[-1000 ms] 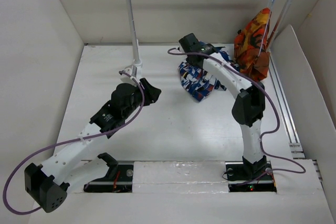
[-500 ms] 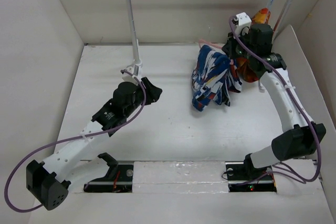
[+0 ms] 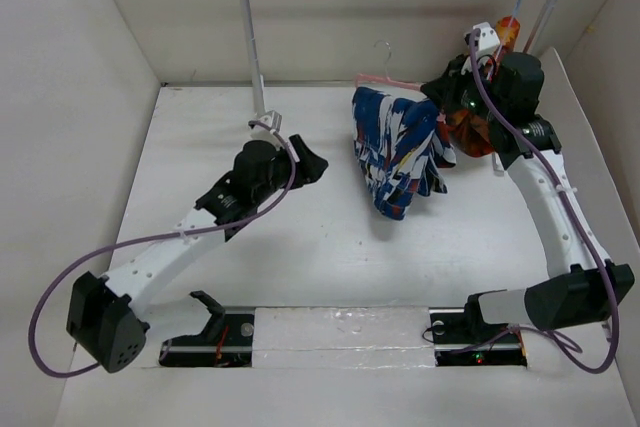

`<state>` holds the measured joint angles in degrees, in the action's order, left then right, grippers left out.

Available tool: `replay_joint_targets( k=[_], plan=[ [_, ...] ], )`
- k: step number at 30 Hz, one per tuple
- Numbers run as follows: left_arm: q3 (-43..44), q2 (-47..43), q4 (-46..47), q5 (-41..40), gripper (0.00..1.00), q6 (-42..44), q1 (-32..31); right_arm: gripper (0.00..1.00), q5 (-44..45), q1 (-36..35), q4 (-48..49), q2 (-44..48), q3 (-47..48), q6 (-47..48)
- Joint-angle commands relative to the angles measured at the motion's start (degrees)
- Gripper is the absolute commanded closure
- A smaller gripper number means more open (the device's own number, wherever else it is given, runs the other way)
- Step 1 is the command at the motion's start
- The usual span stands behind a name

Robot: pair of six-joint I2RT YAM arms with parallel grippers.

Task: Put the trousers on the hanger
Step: Pick up the hanger at the center of the board.

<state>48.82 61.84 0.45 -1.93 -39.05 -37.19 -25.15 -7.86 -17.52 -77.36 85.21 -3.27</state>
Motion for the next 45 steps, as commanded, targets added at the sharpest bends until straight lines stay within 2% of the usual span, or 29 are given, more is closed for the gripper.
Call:
replay_joint_targets(
  k=[1,5,8,12,19,24,31,32,37,41,45],
  plan=[
    [6.6,5.4,8.9,5.9,0.43,-4.5,0.5,1.00,-2.6,-0.1,12.0,4.4,-2.0,-1.5],
    [20.2,15.7,12.6,9.4,0.42,-8.0,0.5,1.00,-2.5,-0.1,13.3,5.7,-4.2,-2.3],
    [26.4,22.1,13.7,10.3,0.42,-9.2,0.5,1.00,-2.5,-0.1,12.9,6.3,-3.2,-2.3],
    [28.3,24.6,15.8,12.2,0.43,-10.6,0.5,1.00,-1.6,-0.1,13.6,7.1,-2.1,-2.8],
    [23.7,19.1,15.4,7.8,0.44,-9.1,-0.7,1.00,-1.1,2.3,15.1,6.3,4.3,-4.4],
    [28.9,21.9,14.8,11.3,0.39,-9.2,0.5,1.00,-2.9,3.7,15.1,4.9,7.4,-5.6],
    [36.7,30.1,21.9,17.3,0.33,-20.2,0.5,1.00,-2.7,3.7,16.5,5.4,5.6,-6.1],
    [40.8,32.2,22.1,17.8,0.32,-22.0,0.0,1.00,-2.4,3.1,16.6,5.3,5.7,-6.1],
    [47.2,37.1,18.4,18.0,0.31,-22.9,-1.1,1.00,-1.9,2.1,16.9,5.0,5.3,-6.5],
    [46.5,36.9,19.3,17.3,0.31,-24.1,-1.7,1.00,-1.0,2.1,19.3,4.9,6.5,-7.2],
    [44.0,33.0,19.8,14.4,0.30,-21.8,-1.7,1.00,-1.0,3.1,19.6,3.7,10.1,-8.0]
  ],
)
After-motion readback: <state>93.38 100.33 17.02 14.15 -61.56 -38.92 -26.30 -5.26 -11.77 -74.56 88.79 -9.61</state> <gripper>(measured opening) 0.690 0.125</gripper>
